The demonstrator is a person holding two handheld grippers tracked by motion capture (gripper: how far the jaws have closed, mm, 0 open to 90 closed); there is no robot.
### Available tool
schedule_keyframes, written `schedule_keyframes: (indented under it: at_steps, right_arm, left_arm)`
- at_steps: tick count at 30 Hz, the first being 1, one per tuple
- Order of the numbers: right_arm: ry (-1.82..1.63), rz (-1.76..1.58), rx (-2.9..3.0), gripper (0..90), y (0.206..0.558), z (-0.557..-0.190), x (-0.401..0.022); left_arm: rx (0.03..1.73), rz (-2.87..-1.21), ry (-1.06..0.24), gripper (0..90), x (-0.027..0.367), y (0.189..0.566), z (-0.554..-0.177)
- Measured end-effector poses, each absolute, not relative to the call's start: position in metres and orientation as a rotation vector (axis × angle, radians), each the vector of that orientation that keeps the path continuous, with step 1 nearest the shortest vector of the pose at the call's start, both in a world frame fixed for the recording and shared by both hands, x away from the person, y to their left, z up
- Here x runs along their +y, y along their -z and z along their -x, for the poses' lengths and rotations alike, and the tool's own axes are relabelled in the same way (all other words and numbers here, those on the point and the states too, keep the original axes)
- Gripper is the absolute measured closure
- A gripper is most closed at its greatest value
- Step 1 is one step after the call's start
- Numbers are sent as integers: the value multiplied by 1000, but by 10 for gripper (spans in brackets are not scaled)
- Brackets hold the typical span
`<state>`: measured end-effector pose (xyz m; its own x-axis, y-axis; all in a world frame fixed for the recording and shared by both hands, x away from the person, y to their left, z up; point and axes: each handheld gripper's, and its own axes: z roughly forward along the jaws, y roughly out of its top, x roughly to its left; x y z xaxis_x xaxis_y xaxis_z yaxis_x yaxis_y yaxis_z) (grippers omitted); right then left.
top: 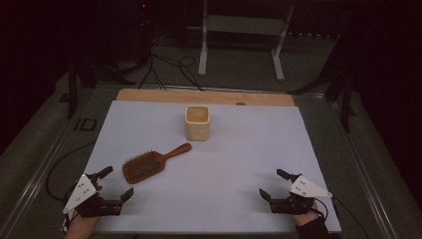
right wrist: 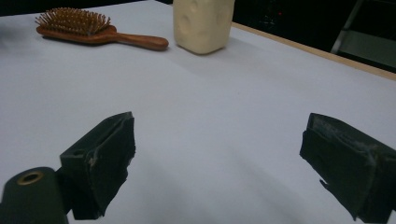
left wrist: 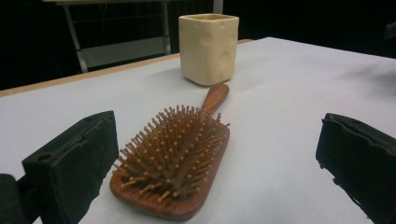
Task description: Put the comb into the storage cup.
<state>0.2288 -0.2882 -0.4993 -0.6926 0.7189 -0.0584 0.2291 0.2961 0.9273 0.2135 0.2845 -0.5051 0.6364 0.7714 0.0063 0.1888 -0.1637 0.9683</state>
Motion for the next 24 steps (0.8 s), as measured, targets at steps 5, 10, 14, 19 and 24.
schedule_keyframes:
  at_steps: [5,10,14,19,24]
  right_arm:
    - [-1353,-827,2122,96,501,-228,-284]
    - [-1337,-824,2129,96,501,-227,-283]
    - [-1338,-825,2123,96,500,-226,-281]
    - [-1339,-811,2119,96,499,-225,-279]
    - [-1344,-817,2098,97,497,-225,-279]
  left_arm:
    - [801,-1687,-625,0,287,506,-214]
    - [804,-1694,-627,0,286,505,-214]
    - [805,-1658,-644,0,287,496,-213]
    - [801,-1669,-633,1,286,493,-214]
    - [800,-1667,-632,1,284,485,-214]
